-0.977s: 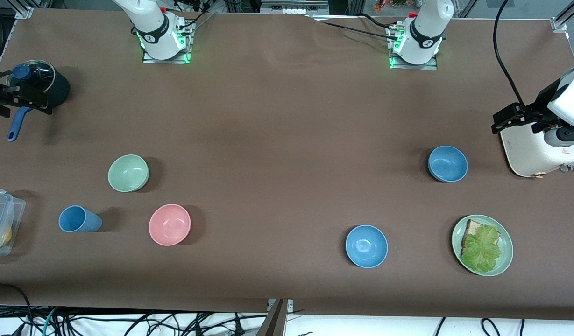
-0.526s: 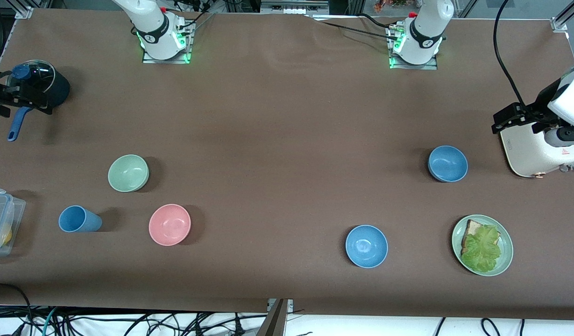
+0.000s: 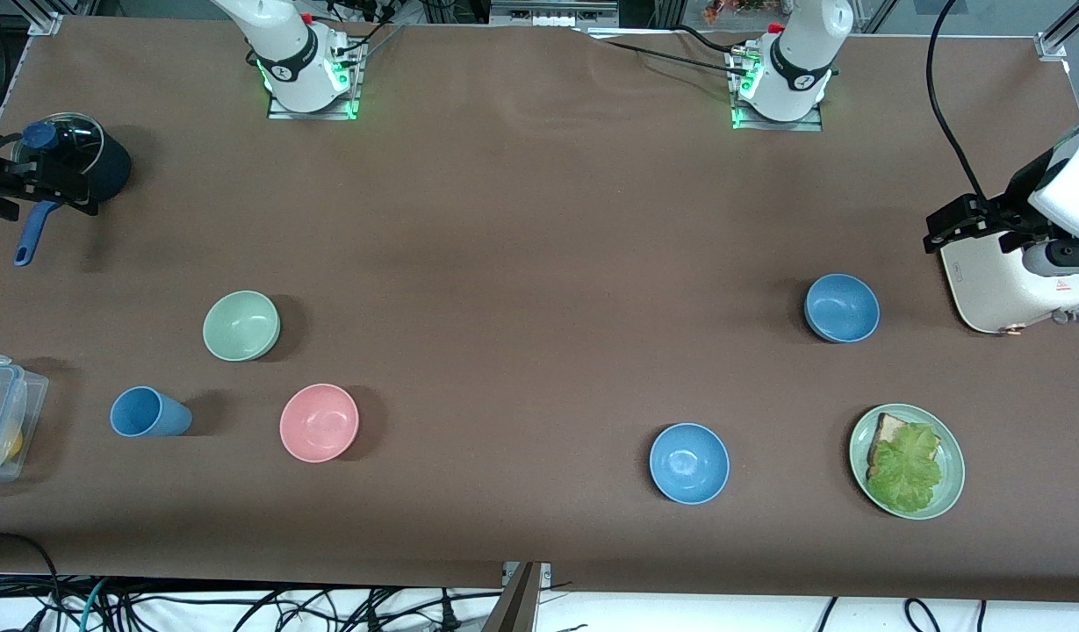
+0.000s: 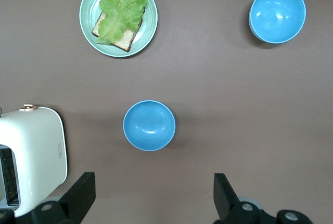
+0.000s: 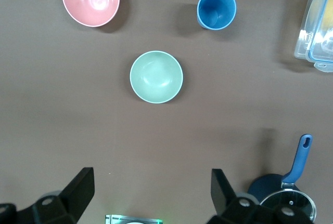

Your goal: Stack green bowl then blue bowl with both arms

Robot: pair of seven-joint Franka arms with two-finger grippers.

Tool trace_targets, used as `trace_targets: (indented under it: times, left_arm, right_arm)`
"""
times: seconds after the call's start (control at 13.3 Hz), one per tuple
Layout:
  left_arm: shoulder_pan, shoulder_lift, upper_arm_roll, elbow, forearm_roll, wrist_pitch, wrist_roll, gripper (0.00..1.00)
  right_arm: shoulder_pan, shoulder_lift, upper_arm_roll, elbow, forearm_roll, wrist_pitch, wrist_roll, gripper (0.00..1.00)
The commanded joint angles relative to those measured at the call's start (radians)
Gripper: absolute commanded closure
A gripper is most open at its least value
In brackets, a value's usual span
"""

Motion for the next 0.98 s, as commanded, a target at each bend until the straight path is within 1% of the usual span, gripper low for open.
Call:
trace_targets:
  times: [0.0,0.9]
  left_arm:
    - [-0.001,0.011,-0.002,0.029,-0.005,-0.012,0.002,0.00]
    - [-0.001,0.013,-0.002,0.029,-0.007,-0.012,0.004,0.00]
  right_arm:
    - [-0.007,0.009,0.005,0.024,-0.012,-0.007,0.003,0.01]
    - [-0.007,0.010,0.006,0.024,-0.012,-0.005,0.011,0.01]
